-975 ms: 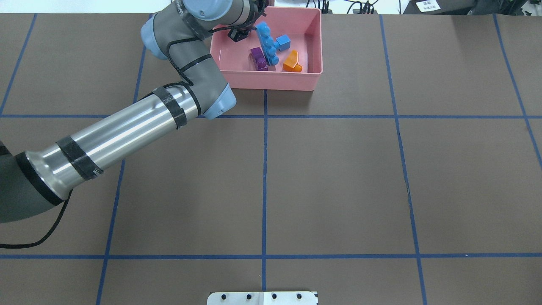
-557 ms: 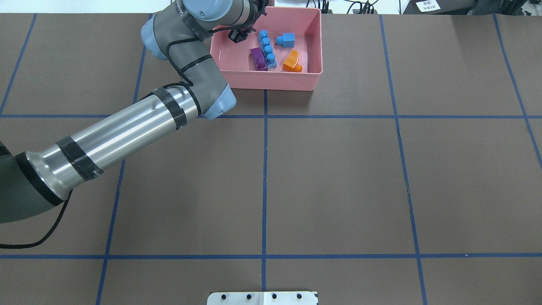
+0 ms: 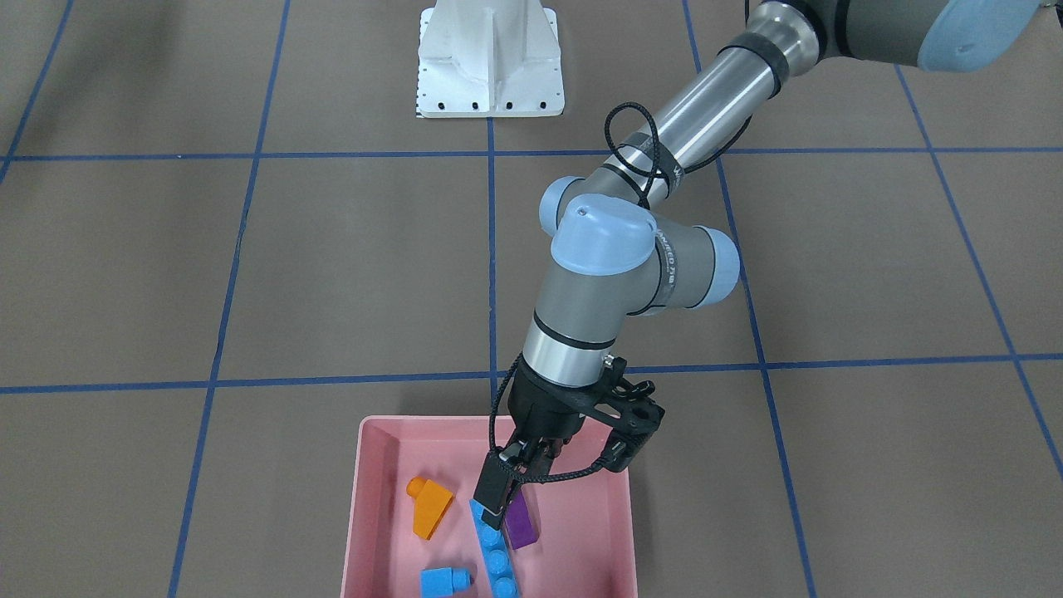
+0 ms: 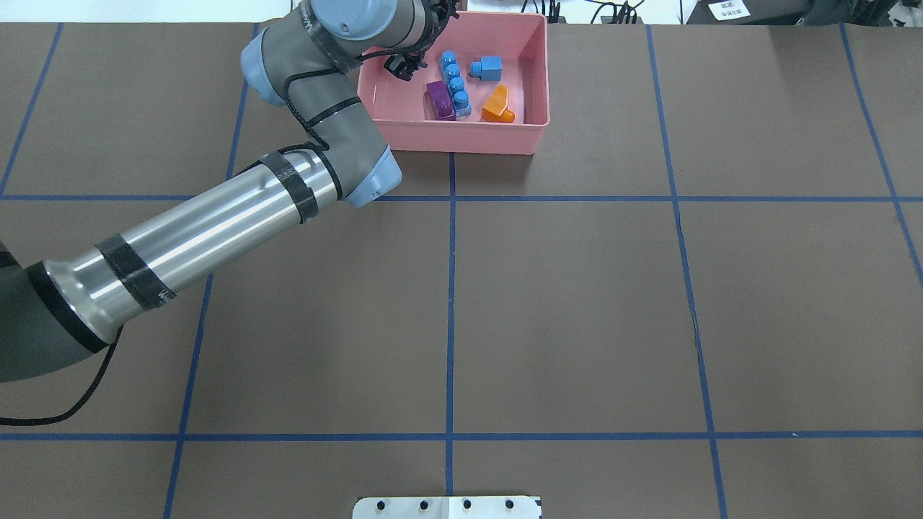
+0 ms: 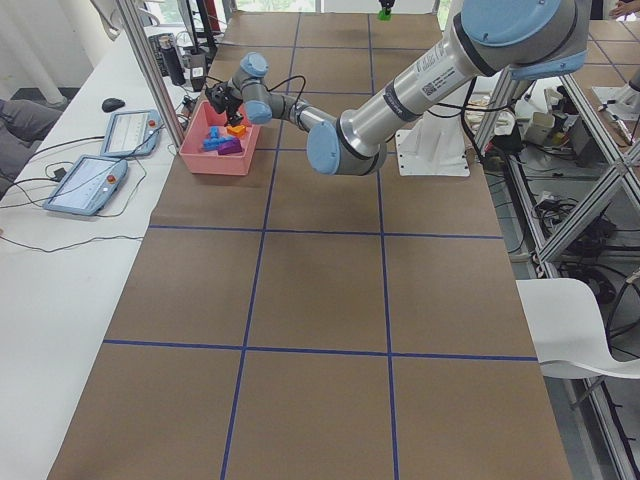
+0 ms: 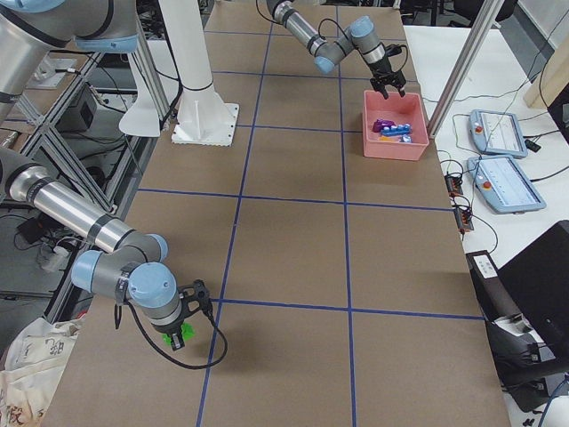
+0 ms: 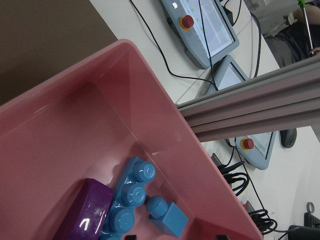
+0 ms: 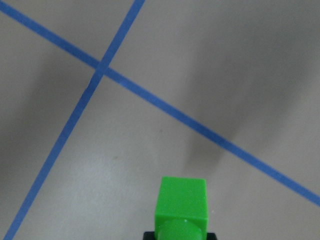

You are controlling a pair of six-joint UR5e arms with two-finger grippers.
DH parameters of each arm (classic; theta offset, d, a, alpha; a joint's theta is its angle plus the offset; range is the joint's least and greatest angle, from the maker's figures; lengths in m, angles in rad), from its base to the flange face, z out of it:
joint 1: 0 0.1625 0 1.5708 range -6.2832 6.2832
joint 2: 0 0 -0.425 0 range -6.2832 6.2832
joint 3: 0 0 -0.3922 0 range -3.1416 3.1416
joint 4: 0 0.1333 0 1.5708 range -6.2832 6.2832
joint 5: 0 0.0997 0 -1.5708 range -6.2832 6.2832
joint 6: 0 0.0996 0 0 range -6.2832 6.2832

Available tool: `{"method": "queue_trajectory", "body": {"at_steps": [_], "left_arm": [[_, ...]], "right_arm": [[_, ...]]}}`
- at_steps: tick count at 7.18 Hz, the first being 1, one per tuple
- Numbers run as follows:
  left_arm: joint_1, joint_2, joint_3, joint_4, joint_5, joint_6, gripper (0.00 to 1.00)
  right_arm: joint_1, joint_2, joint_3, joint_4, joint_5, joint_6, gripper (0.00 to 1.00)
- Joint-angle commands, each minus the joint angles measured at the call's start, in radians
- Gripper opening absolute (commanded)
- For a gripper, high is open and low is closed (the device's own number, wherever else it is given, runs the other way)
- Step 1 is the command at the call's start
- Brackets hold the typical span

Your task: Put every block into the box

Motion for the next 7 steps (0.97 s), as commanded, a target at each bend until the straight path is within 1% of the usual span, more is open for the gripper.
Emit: {"method": "queue_trajectory", "body": {"at_steps": [1, 2, 3, 4, 5, 6, 7], "left_arm": [[-0.004, 0.001, -0.007, 0.008, 0.004, 0.004, 1.00], [-0.006, 0.001, -0.010, 0.025, 0.003, 0.008, 1.00], [-0.006, 0.002, -0.024, 0.063, 0.002, 0.022, 1.00], [-0.014, 0.002, -0.059, 0.118, 0.002, 0.061, 1.00], [-0.044, 0.033, -0.117, 0.205, 0.007, 0.123, 1.00], [-0.093, 0.091, -0.186, 0.265, 0.015, 0.213, 1.00], [-0.150, 0.160, -0.231, 0.275, 0.027, 0.325, 1.00]], "right_arm": [[0.079, 0.151, 0.011, -0.017, -0.007, 0.031, 0.00], [0.102, 0.254, 0.014, -0.052, -0.005, 0.093, 0.00], [0.104, 0.340, 0.018, -0.051, -0.001, 0.193, 0.00], [0.104, 0.417, 0.018, -0.048, 0.010, 0.311, 0.00], [0.099, 0.458, 0.023, -0.046, 0.027, 0.400, 0.00], [0.091, 0.510, 0.026, -0.045, 0.054, 0.495, 0.00], [0.061, 0.549, 0.026, -0.043, 0.080, 0.590, 0.00]]}}
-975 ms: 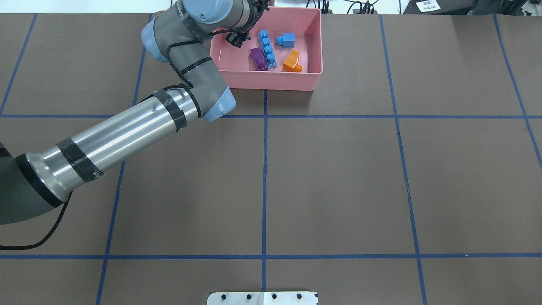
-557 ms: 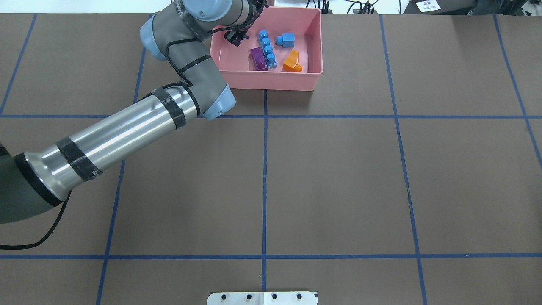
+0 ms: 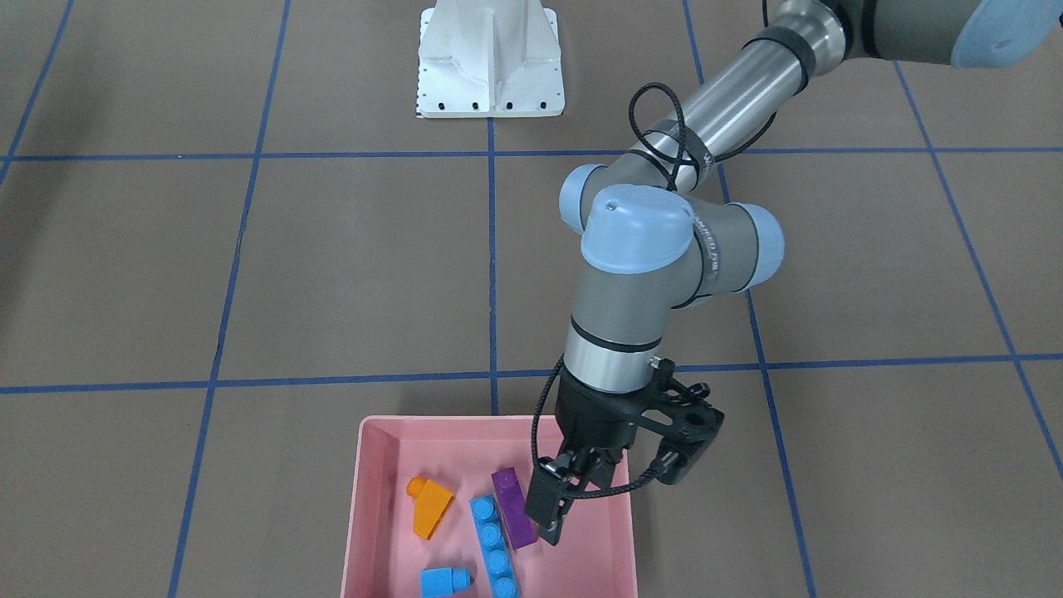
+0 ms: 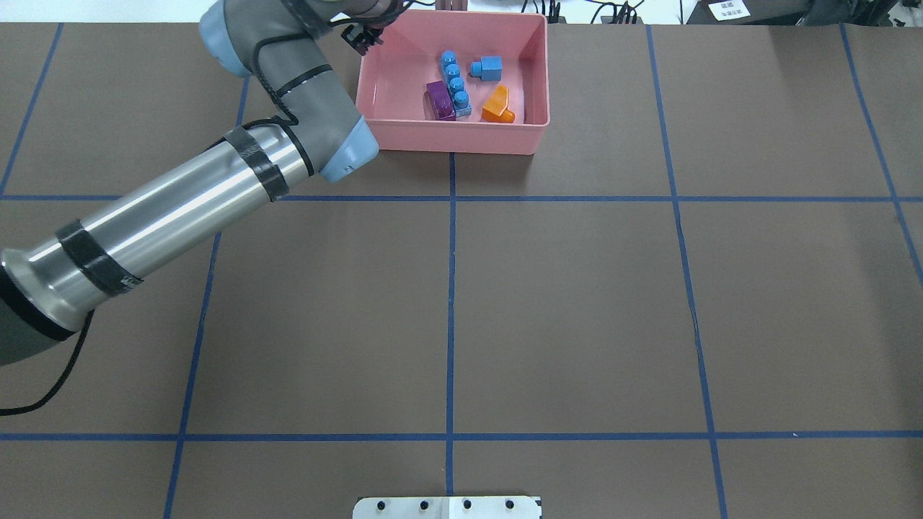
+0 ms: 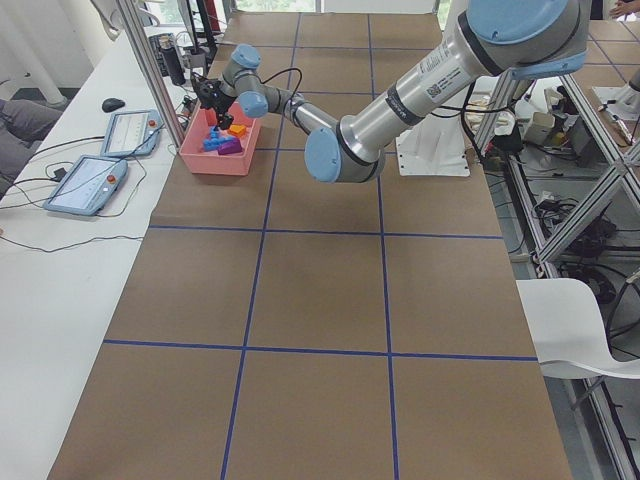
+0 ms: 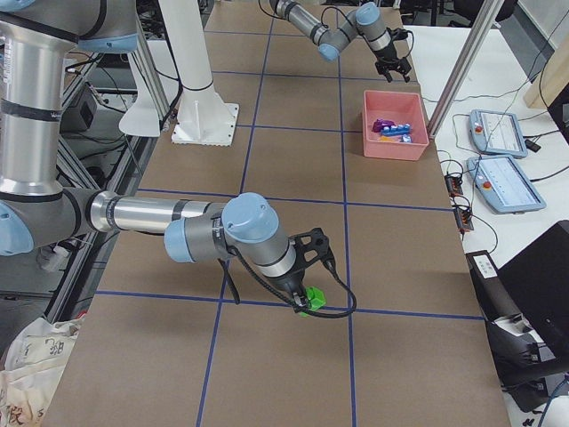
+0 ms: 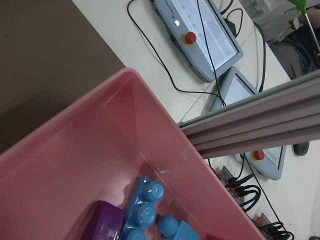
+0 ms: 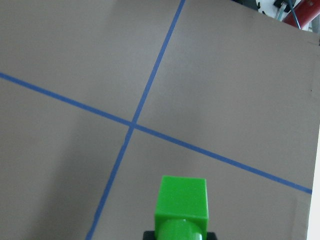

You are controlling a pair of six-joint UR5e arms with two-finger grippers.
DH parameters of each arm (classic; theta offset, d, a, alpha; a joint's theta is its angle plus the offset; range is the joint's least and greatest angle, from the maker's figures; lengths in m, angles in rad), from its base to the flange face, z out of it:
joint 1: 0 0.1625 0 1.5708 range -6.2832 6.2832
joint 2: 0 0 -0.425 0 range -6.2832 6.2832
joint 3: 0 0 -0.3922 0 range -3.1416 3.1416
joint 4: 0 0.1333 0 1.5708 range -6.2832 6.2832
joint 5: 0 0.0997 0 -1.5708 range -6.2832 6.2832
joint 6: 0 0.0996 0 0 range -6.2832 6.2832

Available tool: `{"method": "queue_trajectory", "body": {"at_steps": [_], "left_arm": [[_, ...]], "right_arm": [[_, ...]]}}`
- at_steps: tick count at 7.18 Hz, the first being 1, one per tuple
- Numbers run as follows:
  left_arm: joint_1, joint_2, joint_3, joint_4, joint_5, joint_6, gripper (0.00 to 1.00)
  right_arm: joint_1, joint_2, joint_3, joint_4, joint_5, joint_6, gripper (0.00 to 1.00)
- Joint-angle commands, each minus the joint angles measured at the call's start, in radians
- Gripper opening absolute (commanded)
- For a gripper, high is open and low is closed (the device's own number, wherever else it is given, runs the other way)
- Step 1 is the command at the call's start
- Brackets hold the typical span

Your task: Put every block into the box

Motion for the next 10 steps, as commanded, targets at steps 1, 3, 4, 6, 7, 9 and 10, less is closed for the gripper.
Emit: {"method": "queue_trajectory", "body": {"at_steps": [1, 3, 4, 6, 7, 9, 10], "left_arm": [[-0.106, 0.171, -0.128, 0.043, 0.012, 0.296, 1.00], [-0.149, 0.369, -0.220, 0.043, 0.015, 0.564, 1.00], [-0.165, 0.441, -0.254, 0.041, 0.029, 0.616, 1.00], [-0.165, 0.505, -0.270, 0.032, 0.040, 0.641, 1.00], [-0.171, 0.508, -0.270, 0.032, 0.040, 0.657, 1.00], [-0.206, 0.543, -0.270, 0.034, 0.032, 0.725, 1.00], [-0.211, 0.548, -0.264, 0.034, 0.035, 0.741, 1.00]], "right_arm": [[-0.067, 0.114, 0.003, 0.003, 0.042, 0.268, 0.00], [-0.188, 0.263, -0.003, 0.043, 0.018, 0.557, 0.00], [-0.257, 0.362, -0.007, 0.043, -0.040, 0.699, 0.00], [-0.473, 0.560, -0.037, 0.045, -0.190, 1.023, 0.00], [-0.551, 0.620, -0.050, 0.046, -0.227, 1.110, 0.00], [-0.681, 0.806, -0.169, 0.048, -0.249, 1.202, 0.00], [-0.734, 0.922, -0.283, 0.048, -0.251, 1.202, 0.00]]}}
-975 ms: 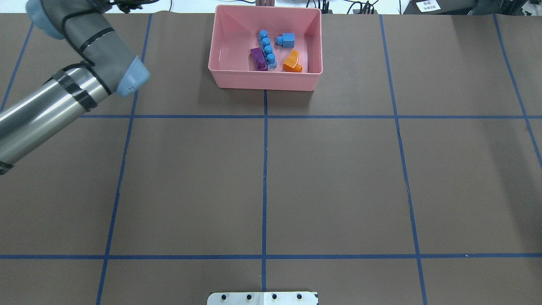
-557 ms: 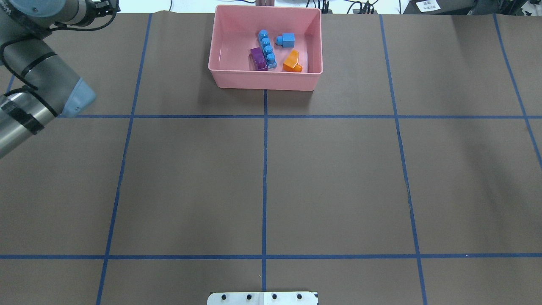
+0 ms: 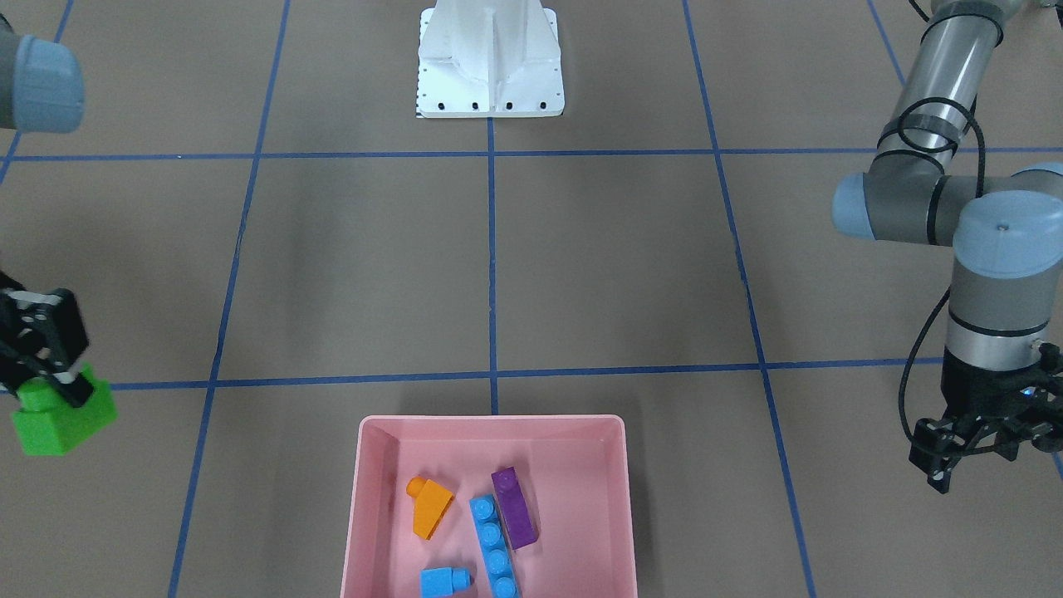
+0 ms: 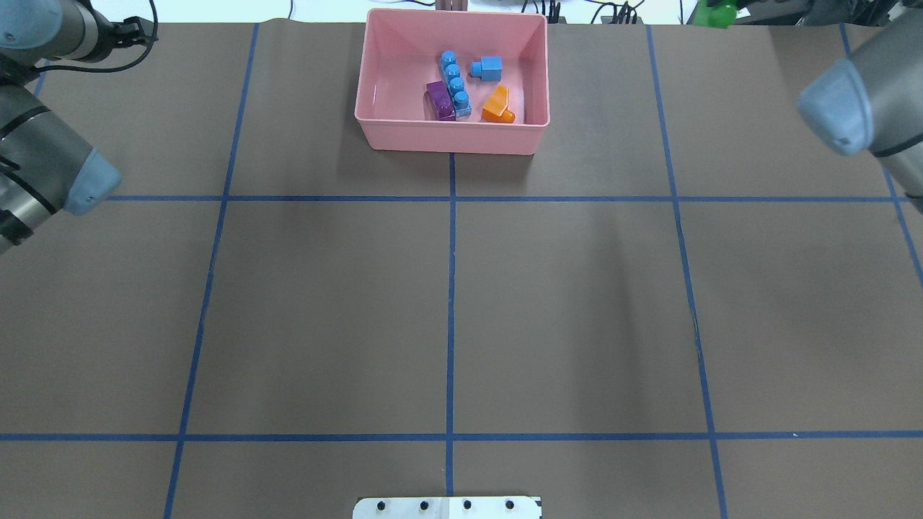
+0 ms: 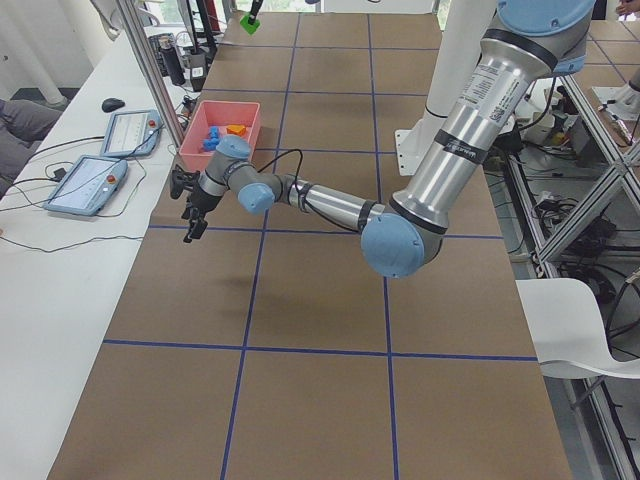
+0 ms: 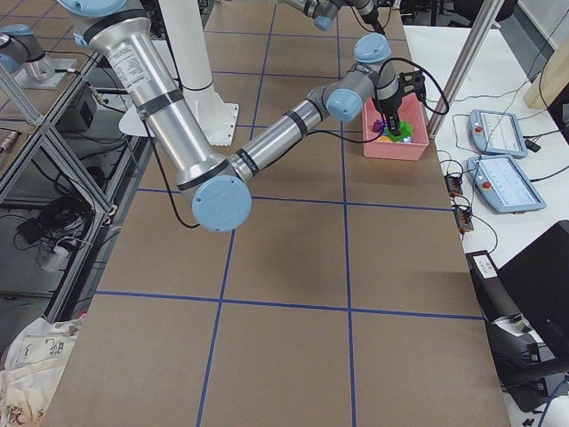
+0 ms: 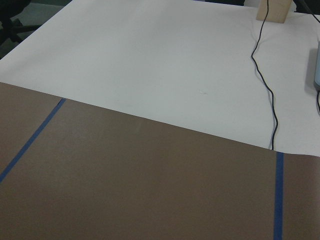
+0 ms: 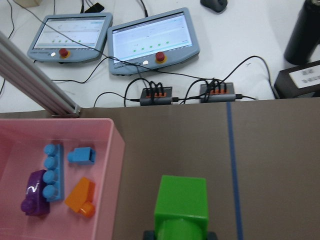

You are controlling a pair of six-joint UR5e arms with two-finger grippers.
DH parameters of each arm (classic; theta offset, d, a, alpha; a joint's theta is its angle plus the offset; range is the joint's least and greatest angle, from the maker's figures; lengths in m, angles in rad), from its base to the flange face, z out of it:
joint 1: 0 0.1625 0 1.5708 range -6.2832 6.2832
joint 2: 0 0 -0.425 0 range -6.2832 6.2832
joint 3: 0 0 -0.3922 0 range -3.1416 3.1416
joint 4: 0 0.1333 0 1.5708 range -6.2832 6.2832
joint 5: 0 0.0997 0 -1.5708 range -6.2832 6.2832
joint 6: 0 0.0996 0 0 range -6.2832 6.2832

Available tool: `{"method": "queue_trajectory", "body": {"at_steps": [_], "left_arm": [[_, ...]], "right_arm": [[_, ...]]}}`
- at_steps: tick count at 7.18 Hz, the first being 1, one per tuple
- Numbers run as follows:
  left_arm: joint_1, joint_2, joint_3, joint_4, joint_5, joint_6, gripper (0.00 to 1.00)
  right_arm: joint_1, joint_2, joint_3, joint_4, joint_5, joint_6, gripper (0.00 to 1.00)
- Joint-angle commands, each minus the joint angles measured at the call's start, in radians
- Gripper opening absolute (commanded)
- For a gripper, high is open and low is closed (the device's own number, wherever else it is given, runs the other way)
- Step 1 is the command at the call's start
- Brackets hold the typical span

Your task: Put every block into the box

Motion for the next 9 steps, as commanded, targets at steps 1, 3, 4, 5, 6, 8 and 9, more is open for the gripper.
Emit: {"method": "queue_trajectory", "body": {"at_steps": [1, 3, 4, 5, 6, 8, 9], "left_arm": [[-0.015, 0.013, 0.005, 0.000, 0.001, 0.029, 1.00], [-0.018, 0.069, -0.002, 0.002, 0.000, 0.108, 1.00], [-0.033, 0.112, -0.005, 0.002, -0.003, 0.205, 1.00], [-0.033, 0.164, -0.018, 0.009, -0.009, 0.323, 1.00], [-0.039, 0.241, -0.046, 0.037, -0.094, 0.453, 1.00], [-0.155, 0.293, -0.113, 0.225, -0.350, 0.691, 1.00], [-0.179, 0.344, -0.223, 0.350, -0.412, 0.777, 1.00]], "right_arm": [[-0.110, 0.252, -0.250, 0.002, -0.021, 0.019, 0.00], [-0.199, 0.386, -0.514, 0.162, -0.149, 0.020, 0.00], [-0.222, 0.390, -0.590, 0.246, -0.185, 0.019, 0.00], [-0.239, 0.391, -0.603, 0.264, -0.211, 0.019, 0.00], [-0.254, 0.396, -0.603, 0.264, -0.238, 0.020, 0.00], [-0.271, 0.396, -0.604, 0.264, -0.263, 0.019, 0.00], [-0.273, 0.396, -0.604, 0.266, -0.266, 0.019, 0.00]]}}
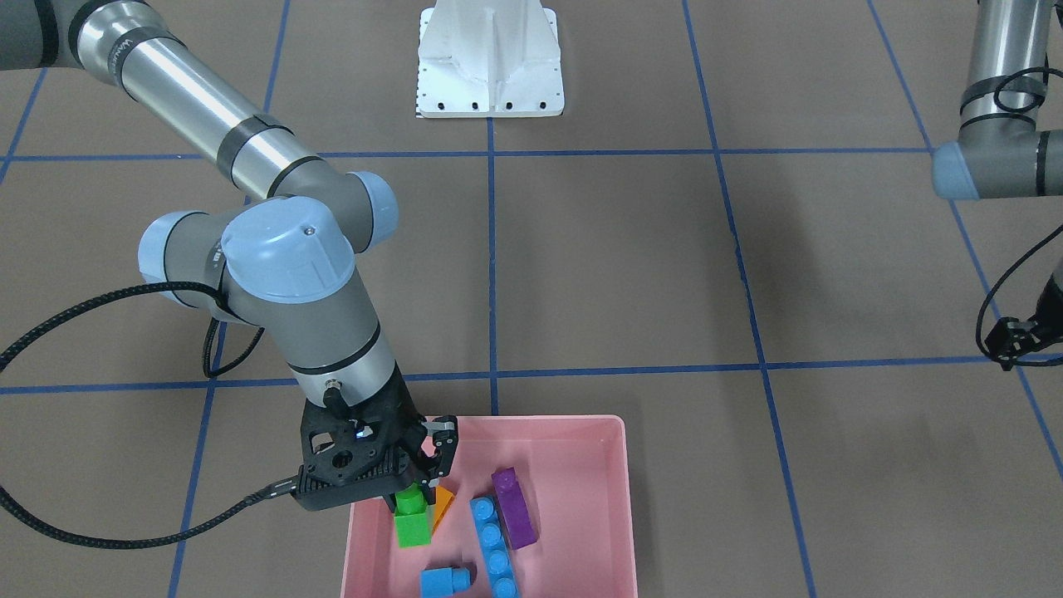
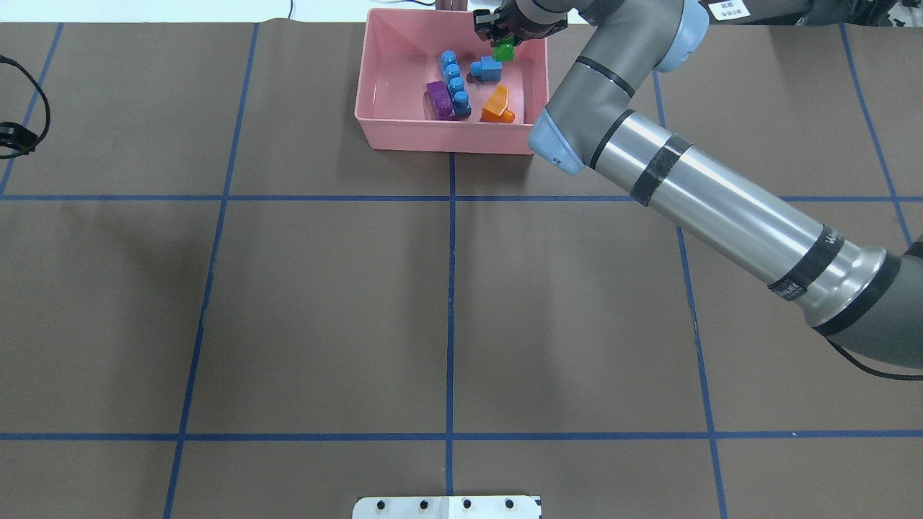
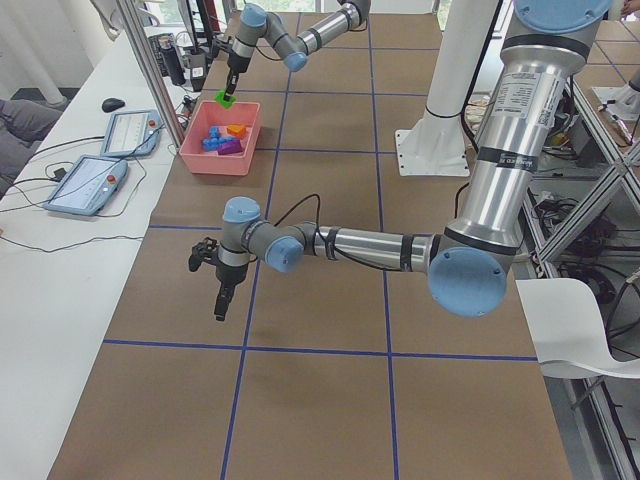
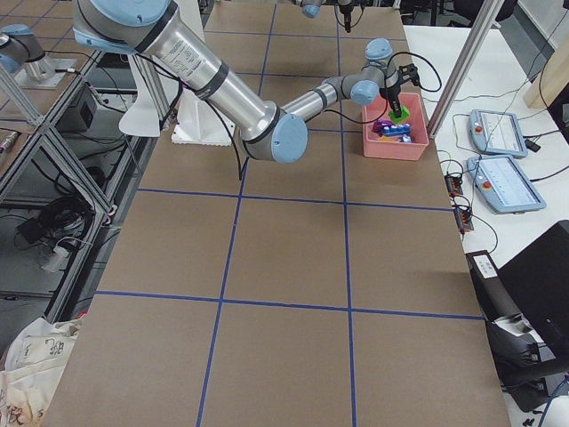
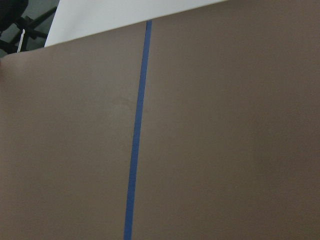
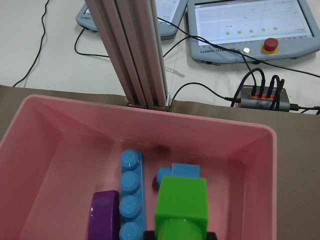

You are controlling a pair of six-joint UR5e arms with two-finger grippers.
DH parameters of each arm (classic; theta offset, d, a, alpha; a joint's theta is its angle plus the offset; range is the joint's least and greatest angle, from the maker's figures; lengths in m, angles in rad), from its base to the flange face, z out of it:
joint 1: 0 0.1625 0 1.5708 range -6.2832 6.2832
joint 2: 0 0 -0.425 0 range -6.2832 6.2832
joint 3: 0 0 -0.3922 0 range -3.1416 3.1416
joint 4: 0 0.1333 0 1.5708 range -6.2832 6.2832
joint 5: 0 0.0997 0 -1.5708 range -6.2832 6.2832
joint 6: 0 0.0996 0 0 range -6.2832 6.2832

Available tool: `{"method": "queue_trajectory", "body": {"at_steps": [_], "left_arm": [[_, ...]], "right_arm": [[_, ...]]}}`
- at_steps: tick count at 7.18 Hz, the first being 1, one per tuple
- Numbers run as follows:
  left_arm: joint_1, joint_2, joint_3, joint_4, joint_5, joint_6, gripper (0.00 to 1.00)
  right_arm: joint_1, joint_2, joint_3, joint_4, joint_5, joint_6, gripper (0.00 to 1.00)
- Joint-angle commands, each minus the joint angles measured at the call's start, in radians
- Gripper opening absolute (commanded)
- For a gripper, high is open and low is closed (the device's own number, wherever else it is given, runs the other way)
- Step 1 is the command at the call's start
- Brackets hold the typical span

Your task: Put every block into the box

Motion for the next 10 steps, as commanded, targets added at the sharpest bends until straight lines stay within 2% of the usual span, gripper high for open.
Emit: {"method": "queue_trajectory", "body": {"at_steps": [1, 2, 3, 4, 5, 6, 7, 8, 9, 10], "left_arm": [[-0.045, 0.075, -0.226, 0.311, -0.127, 0.149, 1.00], [-0.045, 0.078, -0.338, 0.478, -0.131, 0.184, 1.00], [-0.045, 0.125, -0.395, 0.511, -0.177, 0.204, 1.00], [-0.048, 0.158, -0.416, 0.506, -0.243, 0.218, 1.00], [-0.062, 0.179, -0.426, 0.506, -0.246, 0.241, 1.00], [-0.088, 0.190, -0.426, 0.506, -0.257, 0.279, 1.00], [-0.126, 0.219, -0.445, 0.506, -0.295, 0.351, 1.00], [-0.160, 0.222, -0.446, 0.509, -0.295, 0.412, 1.00], [-0.189, 0.221, -0.448, 0.509, -0.295, 0.417, 1.00], [-0.230, 0.221, -0.446, 0.507, -0.295, 0.414, 1.00]], "right_arm": [[-0.004, -0.001, -0.001, 0.002, -0.007, -0.002, 0.00], [-0.004, -0.001, -0.012, 0.005, -0.007, -0.002, 0.00], [-0.003, -0.003, -0.022, 0.006, -0.007, -0.002, 0.57], [0.006, -0.003, -0.022, 0.006, -0.005, -0.007, 1.00], [0.026, -0.001, -0.016, 0.005, 0.011, -0.008, 1.00], [0.078, -0.008, 0.003, -0.001, 0.109, -0.023, 1.00], [0.177, -0.071, 0.061, -0.024, 0.307, -0.037, 1.00], [0.248, -0.212, 0.171, -0.052, 0.411, -0.103, 1.00], [0.309, -0.339, 0.236, -0.084, 0.480, -0.251, 1.00], [0.372, -0.391, 0.238, -0.140, 0.539, -0.396, 1.00]]}}
